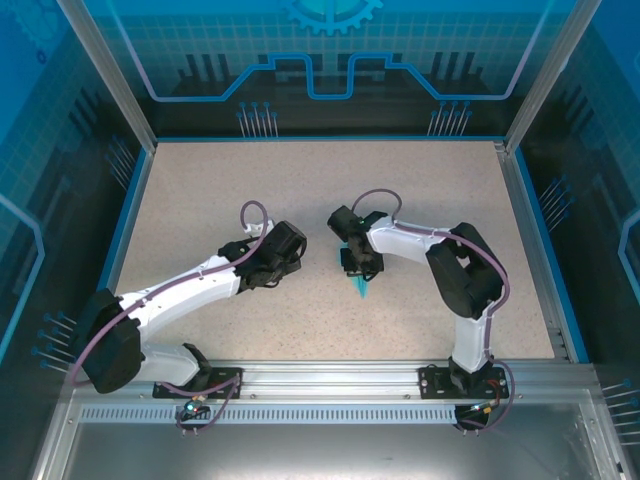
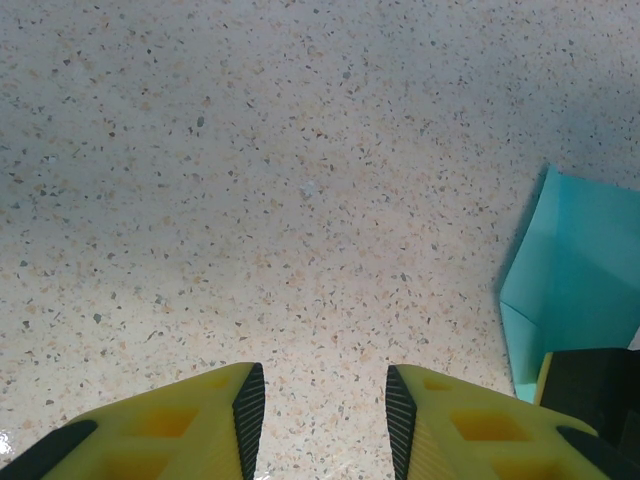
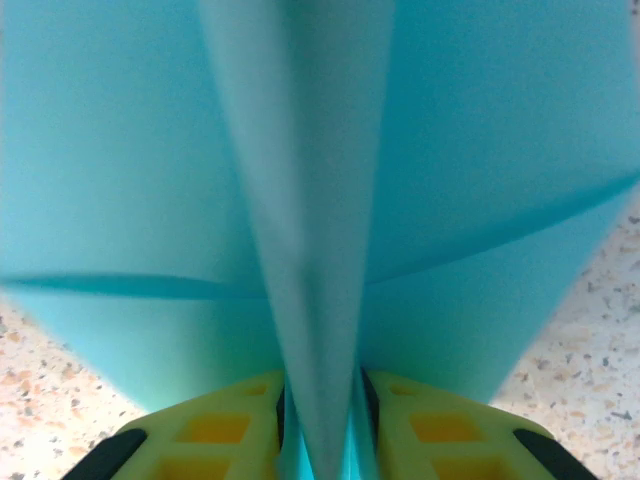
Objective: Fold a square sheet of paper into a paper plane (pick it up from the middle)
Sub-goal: Turn over a paper plane at the center of the table, then reset both arms
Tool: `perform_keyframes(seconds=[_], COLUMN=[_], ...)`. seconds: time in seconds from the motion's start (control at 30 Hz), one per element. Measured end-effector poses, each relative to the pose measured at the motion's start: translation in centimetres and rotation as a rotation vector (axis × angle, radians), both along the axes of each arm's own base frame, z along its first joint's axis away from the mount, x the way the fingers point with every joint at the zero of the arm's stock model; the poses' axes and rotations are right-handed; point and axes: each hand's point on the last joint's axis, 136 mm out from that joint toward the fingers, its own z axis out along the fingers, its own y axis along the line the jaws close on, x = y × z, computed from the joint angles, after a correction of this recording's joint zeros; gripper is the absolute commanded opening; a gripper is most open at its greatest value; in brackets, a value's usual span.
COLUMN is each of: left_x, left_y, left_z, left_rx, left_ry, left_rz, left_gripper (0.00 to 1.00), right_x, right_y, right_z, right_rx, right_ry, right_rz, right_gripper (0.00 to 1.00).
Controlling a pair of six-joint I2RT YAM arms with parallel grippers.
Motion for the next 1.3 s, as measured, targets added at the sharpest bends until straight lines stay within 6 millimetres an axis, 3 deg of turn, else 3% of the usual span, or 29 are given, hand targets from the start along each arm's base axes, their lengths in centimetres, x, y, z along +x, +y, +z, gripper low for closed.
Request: perform_keyframes(seconds=[0.07, 0.17, 0.3, 0.43, 0.5, 0.57, 0.7, 0.73, 0.87, 1.0, 1.17, 1.3], left_x=[0.0, 0.0, 0.0, -0.1, -0.1, 0.1, 0.1, 0.1, 0.0, -0.2, -0.1, -0.5], left_y=[0.0, 0.0, 0.2, 0.6, 0.9, 1.2, 2.9, 3.5, 7.3, 11.1, 15.0, 17.7], left_z=[0.0, 0.0, 0.6, 1.2, 1.7, 2.4, 3.9, 4.1, 4.2, 4.4, 3.7, 2.4], left_rx=[0.006, 0.01, 0.007, 0.019, 0.029, 0.042, 0.086, 0.098, 0.143, 0.204, 0.318, 0.399], left_ry=[-0.001, -0.002, -0.017, -0.036, -0.054, -0.081, -0.147, -0.158, -0.19, -0.232, -0.237, -0.259], left_rz=[-0.008, -0.014, -0.013, -0.017, -0.021, -0.028, -0.027, -0.021, 0.049, 0.122, 0.223, 0.275], left_gripper=[0.4, 0.41, 0.43, 0.46, 0.51, 0.62, 0.96, 0.98, 0.98, 0.99, 0.98, 0.98], right_x=[0.0, 0.4, 0.6, 1.0, 0.8, 0.6, 1.2, 1.4, 2.1, 2.3, 2.7, 4.9], right_y=[0.1, 0.4, 0.4, -1.1, -2.7, -5.1, -12.5, -14.4, -21.8, -25.7, -26.5, -25.4], right_z=[1.0, 4.0, 9.0, 13.1, 15.3, 17.4, 21.1, 21.5, 20.8, 17.3, 12.2, 9.5], right_rx=[0.015, 0.061, 0.128, 0.124, 0.102, 0.072, -0.028, -0.059, -0.234, -0.325, -0.326, -0.286], right_ry=[-0.016, -0.08, -0.191, -0.327, -0.415, -0.504, -0.682, -0.707, -0.738, -0.698, -0.662, -0.661], right_rz=[0.014, 0.035, 0.051, 0.068, 0.068, 0.046, -0.1, -0.142, -0.278, -0.316, -0.266, -0.214], right_gripper=[0.38, 0.51, 0.54, 0.6, 0.66, 0.68, 0.88, 0.96, 0.99, 1.0, 0.99, 0.99])
